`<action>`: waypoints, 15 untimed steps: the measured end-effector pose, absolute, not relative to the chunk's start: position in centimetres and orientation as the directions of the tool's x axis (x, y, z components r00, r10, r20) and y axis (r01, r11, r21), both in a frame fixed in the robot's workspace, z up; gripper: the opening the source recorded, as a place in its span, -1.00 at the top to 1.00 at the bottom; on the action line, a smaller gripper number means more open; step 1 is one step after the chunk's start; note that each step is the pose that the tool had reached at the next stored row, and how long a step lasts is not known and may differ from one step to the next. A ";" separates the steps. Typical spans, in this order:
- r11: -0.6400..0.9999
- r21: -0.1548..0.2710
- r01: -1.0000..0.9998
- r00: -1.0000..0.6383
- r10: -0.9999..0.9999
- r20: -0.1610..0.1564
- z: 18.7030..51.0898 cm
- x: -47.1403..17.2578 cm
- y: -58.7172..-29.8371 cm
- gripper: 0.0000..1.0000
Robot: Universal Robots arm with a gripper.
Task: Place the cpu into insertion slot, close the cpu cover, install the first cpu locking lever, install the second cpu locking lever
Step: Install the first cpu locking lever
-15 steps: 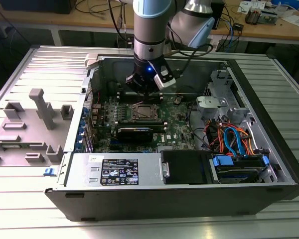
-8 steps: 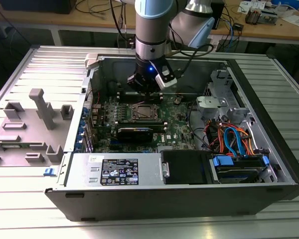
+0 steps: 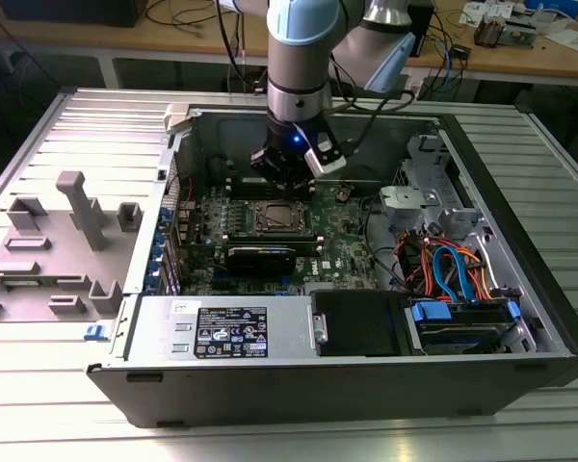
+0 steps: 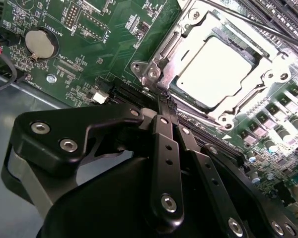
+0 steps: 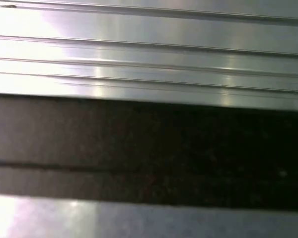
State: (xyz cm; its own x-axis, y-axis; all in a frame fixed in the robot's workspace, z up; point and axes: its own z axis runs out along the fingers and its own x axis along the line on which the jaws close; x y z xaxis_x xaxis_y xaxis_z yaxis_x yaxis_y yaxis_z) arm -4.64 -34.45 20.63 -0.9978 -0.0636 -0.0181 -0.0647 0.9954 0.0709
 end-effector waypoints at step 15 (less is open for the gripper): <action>0.995 0.071 -0.065 -0.998 -0.064 -0.018 21.5 -4.6 -34.4 0.79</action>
